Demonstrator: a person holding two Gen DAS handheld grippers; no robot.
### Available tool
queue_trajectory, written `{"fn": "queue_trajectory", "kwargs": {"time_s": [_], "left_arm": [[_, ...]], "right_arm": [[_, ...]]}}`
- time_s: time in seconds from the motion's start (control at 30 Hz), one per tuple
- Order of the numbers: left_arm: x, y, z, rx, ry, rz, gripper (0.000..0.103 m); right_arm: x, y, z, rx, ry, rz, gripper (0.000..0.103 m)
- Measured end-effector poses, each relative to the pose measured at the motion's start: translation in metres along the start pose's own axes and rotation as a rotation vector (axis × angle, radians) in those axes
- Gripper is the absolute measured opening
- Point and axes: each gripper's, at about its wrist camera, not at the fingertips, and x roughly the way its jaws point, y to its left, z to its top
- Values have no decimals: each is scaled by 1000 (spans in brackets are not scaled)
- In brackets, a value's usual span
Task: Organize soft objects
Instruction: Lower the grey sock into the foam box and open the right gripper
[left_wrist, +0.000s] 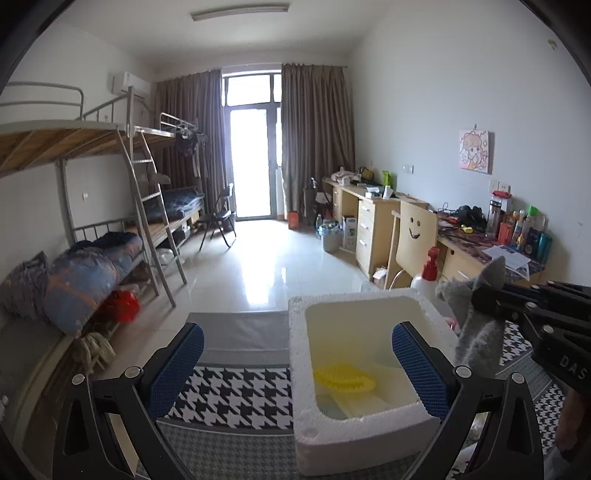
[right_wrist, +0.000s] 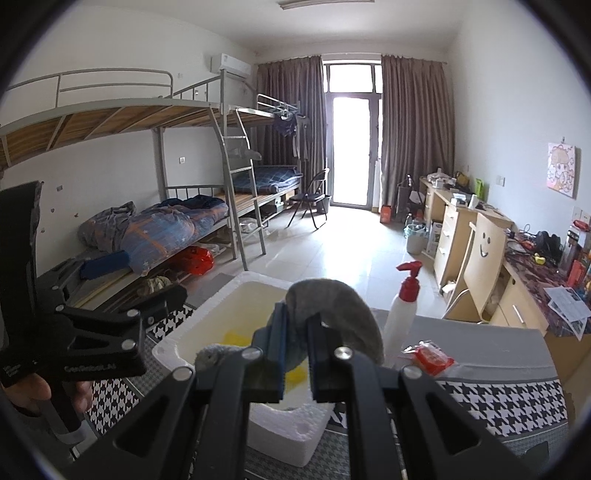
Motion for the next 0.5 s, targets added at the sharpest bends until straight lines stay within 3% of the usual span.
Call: {"fn": "queue_trajectory", "kwargs": {"time_s": [0.5], "left_arm": [[-7, 22, -12, -24, 2, 42, 102]], "right_arm": [[26, 22, 1, -25, 49, 24, 13]]}}
